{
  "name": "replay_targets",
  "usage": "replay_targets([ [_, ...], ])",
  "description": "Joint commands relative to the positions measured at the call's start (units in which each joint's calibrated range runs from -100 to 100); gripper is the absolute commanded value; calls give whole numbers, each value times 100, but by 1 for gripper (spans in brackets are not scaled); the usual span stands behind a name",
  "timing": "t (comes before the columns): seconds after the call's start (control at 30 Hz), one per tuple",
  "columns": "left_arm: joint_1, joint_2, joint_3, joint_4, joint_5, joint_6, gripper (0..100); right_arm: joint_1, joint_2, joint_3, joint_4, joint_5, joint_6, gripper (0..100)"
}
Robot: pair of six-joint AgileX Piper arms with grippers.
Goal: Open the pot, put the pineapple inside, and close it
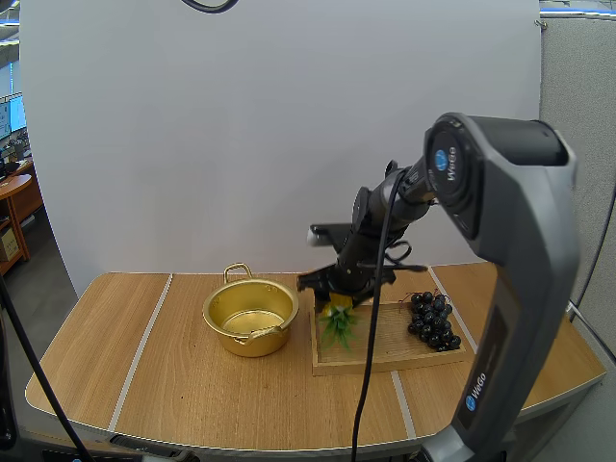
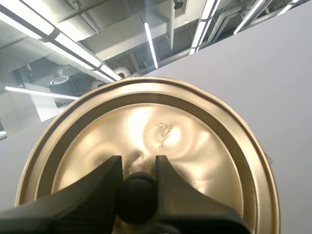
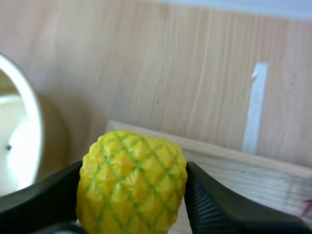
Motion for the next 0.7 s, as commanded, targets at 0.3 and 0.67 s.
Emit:
replay_targets([
  [0.3, -11, -20, -40, -5, -145, -59, 0, 582, -1332, -461, -169, 310, -218, 0],
  [0.67, -11, -20, -40, -5, -145, -59, 0, 1376, -794, -1379, -427, 456, 44, 0],
])
